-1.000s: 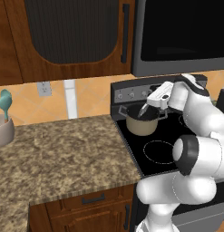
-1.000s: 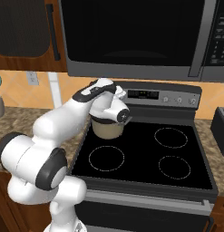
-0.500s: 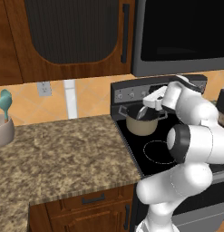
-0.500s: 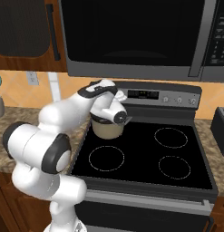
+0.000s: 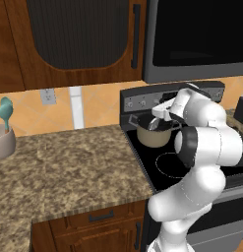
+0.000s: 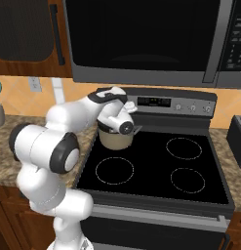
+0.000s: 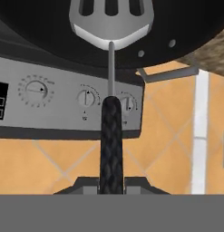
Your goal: Put the lime and lime in the pot. Retrieve the spatula and lightly stir the vegetables in the pot.
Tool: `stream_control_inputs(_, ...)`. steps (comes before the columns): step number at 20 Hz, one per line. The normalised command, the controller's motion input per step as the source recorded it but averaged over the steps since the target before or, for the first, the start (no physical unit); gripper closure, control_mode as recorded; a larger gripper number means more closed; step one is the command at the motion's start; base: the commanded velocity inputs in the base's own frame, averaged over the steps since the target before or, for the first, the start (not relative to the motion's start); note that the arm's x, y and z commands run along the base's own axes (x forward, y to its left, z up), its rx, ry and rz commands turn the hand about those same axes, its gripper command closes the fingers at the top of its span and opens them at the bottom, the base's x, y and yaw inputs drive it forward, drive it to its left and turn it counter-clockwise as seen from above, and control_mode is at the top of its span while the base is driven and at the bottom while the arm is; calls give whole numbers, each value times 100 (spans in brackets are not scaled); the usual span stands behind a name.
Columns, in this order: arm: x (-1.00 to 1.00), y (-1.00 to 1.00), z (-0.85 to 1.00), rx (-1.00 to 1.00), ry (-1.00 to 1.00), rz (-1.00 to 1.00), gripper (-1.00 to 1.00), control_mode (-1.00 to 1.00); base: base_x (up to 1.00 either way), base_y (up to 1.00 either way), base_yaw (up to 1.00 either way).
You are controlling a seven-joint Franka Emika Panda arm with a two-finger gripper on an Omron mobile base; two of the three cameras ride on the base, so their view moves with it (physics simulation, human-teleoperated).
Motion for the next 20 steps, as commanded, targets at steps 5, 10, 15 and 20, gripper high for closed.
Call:
stream_control_inputs(5,26,-4,-24,0,5,-9,100,-100,0,0,0)
stream_control_inputs(10,21,-9,-26,1,11,-15,100,-100,0,0,0)
stream_control_inputs(15,21,-10,-28,4,3,-16,100,-100,0,0,0)
stream_control_inputs(20,17,-1,-38,9,0,-12,100,-100,0,0,0)
